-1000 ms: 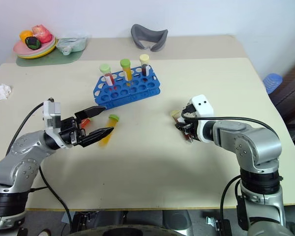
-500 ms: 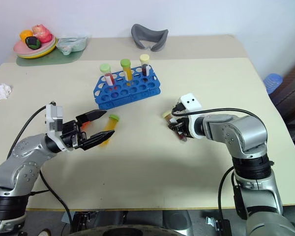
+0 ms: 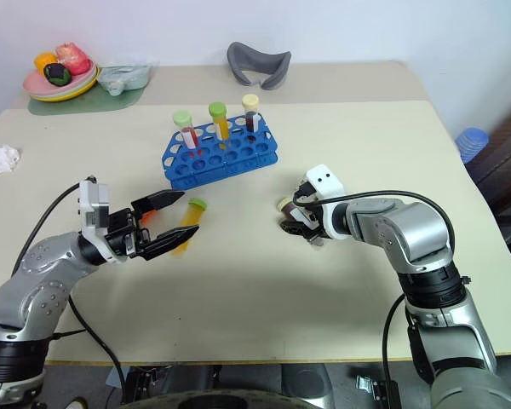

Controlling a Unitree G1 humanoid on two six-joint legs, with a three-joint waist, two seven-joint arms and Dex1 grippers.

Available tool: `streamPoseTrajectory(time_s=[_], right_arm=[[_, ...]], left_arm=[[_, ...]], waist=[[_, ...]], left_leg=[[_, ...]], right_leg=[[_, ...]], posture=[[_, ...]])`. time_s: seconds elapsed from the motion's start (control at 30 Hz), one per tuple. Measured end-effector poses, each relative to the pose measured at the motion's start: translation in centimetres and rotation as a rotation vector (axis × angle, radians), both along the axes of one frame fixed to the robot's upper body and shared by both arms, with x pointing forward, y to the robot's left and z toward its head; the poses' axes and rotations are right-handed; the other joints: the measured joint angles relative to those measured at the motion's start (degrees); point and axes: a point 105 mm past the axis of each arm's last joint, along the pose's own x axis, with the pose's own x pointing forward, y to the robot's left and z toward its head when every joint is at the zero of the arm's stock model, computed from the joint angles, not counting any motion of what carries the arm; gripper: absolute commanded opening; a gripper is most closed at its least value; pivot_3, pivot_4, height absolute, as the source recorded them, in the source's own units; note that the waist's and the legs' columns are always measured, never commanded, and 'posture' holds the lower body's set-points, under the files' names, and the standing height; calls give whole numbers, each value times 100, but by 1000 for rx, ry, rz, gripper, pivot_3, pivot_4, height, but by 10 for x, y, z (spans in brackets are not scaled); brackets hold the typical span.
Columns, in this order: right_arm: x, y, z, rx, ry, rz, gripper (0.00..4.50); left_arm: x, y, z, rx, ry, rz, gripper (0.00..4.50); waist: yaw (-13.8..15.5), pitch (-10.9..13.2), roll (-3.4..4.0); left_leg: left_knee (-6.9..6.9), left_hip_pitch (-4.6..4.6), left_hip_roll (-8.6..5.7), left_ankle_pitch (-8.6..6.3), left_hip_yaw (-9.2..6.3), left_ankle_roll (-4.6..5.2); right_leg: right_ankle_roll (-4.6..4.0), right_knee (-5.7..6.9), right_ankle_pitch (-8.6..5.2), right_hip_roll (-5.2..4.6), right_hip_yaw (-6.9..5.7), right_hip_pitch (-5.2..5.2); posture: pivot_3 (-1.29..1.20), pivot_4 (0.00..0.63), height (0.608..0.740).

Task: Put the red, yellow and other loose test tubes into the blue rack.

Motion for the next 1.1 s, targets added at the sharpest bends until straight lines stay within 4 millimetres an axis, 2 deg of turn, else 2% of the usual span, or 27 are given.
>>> streamPoseTrajectory(time_s=[0.27,0.5,0.83,0.93,1.07,1.1], right_arm=[[6,3,10,-124,73,-37,4462],[8,6,11,-120,135,-52,4462],[12,26,11,-94,137,-30,4462],[12,28,11,-94,136,-29,3623],[11,32,7,-102,142,-20,1688],[10,32,7,-104,142,-20,1688]], left_arm=[[1,-2,-1,-1,5,-10,4500],[1,-2,-1,-4,8,-9,4500],[-1,-2,-4,-13,17,-3,4500],[-1,-3,-4,-12,17,-2,4500],[-1,-2,-4,-13,19,1,4500],[-1,-2,-4,-12,19,1,4500]], waist=[[4,1,1],[0,1,1],[-6,1,1],[-8,1,1],[-3,1,1],[-2,1,1]], left_leg=[[-6,-5,0,0,-1,0],[-6,-6,0,0,0,0],[-7,-6,0,0,0,1],[-7,-6,0,0,0,1],[-7,-7,0,0,0,1],[-7,-8,0,0,0,1]], right_leg=[[0,-1,-1,0,0,-9],[0,-1,-1,0,0,-10],[-1,-1,0,0,0,-11],[0,-1,0,0,0,-11],[0,-1,-1,0,0,-12],[0,-1,-1,0,0,-12]], posture=[[0,150,740],[0,150,740],[0,150,740],[0,150,740],[0,150,740],[0,150,740]])
